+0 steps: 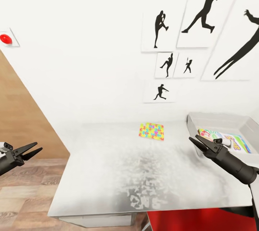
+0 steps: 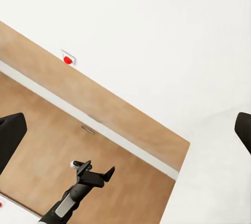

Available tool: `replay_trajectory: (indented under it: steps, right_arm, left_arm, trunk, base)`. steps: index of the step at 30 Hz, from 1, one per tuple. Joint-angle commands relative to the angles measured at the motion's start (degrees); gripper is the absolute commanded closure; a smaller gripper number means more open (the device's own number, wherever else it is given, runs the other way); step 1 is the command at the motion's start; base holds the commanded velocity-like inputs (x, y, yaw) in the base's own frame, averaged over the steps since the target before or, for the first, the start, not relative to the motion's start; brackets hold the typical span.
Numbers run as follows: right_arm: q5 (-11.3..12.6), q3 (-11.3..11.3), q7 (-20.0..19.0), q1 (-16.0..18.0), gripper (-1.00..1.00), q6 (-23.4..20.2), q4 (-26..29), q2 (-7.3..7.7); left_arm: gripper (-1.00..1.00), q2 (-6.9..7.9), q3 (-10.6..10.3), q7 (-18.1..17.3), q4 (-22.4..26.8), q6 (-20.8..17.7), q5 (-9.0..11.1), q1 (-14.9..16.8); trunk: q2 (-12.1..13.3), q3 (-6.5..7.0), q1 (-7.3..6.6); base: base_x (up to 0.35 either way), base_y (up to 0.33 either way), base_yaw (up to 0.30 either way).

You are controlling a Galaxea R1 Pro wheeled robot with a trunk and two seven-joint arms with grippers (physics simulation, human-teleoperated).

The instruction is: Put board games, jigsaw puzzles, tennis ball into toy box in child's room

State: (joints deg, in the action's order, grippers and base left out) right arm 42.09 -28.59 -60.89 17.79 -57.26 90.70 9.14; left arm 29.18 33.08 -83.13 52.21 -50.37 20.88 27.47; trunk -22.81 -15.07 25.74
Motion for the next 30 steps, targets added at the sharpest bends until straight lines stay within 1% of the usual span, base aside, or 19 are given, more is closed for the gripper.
replay_trajectory:
  steps: [1,24,30]
  right_arm:
    - [-0.07,-0.03,-0.17,0.05,-1.0,-0.22,0.0,0.0]
    - [-0.06,0.03,-0.17,0.05,-1.0,-0.22,-0.08,0.0]
    - [-0.05,-0.01,-0.19,0.05,-1.0,-0.22,-0.08,0.0]
  left_arm:
    - [-1.0,0.02,0.02,-0.19,0.0,-0.6,0.0,0.03]
    - [-1.0,0.02,0.02,-0.19,0.0,-0.6,0.0,-0.13]
    - [-1.0,0.01,0.03,-0.19,0.0,-0.6,0.02,-0.13]
  trunk:
    - [-0.11,-0.1,0.04]
    - [-0.11,-0.1,0.04]
    - [-0.11,0.21,0.04]
  base:
    - [0.07,-0.001,0.0]
    - [0.018,0.005,0.0]
    - [0.0,0.0,0.0]
